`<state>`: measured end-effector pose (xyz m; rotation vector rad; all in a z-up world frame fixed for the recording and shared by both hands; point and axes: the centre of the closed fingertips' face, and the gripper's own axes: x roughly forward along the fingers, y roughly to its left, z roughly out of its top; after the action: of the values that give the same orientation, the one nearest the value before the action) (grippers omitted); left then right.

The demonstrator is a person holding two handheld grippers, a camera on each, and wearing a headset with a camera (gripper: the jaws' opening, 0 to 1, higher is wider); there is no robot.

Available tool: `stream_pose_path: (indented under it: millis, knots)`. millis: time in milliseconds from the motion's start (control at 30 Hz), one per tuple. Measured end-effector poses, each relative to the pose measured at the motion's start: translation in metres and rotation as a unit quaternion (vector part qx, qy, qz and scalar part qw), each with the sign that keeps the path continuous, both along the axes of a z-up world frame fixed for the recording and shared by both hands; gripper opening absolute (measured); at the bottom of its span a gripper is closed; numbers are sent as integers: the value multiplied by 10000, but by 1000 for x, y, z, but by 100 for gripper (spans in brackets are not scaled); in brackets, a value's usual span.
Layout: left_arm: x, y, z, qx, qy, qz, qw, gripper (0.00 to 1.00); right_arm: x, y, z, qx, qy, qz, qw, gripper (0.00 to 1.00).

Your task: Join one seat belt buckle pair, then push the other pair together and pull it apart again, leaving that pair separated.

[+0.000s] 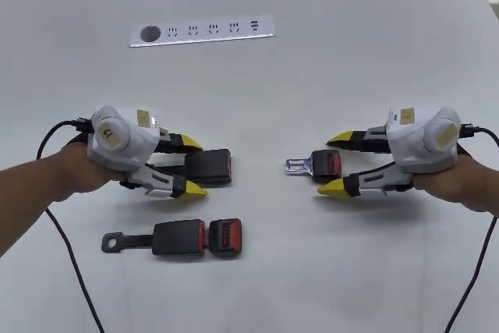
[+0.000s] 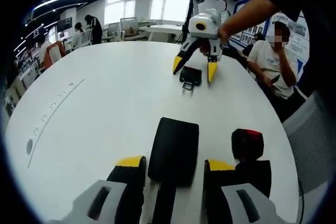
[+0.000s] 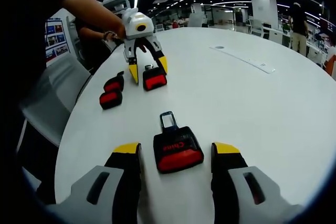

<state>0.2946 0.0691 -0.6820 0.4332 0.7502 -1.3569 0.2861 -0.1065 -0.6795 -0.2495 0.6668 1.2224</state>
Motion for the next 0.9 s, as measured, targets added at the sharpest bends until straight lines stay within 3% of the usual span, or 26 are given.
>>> stream_pose_path:
  millis: [67, 133, 333, 467, 900]
  knots:
    - [0, 2, 0, 83, -166, -160, 9997, 42, 1, 1, -1, 6, -36, 34, 10000, 49]
    - [0, 0, 2, 58, -122, -105, 9999, 39, 3, 2, -1, 7, -73, 44, 10000, 47]
    - [2, 4, 0, 112, -330, -302, 9989, 34, 5, 3, -1, -41, -170, 122, 9998, 42]
    - [2, 3, 1, 51, -329, -245, 9991, 33, 4, 5, -1, -28, -234, 260, 9994, 36]
    - [3, 6, 0, 95, -314, -300, 9990, 33, 4, 4, -1, 51, -280, 335, 9990, 35]
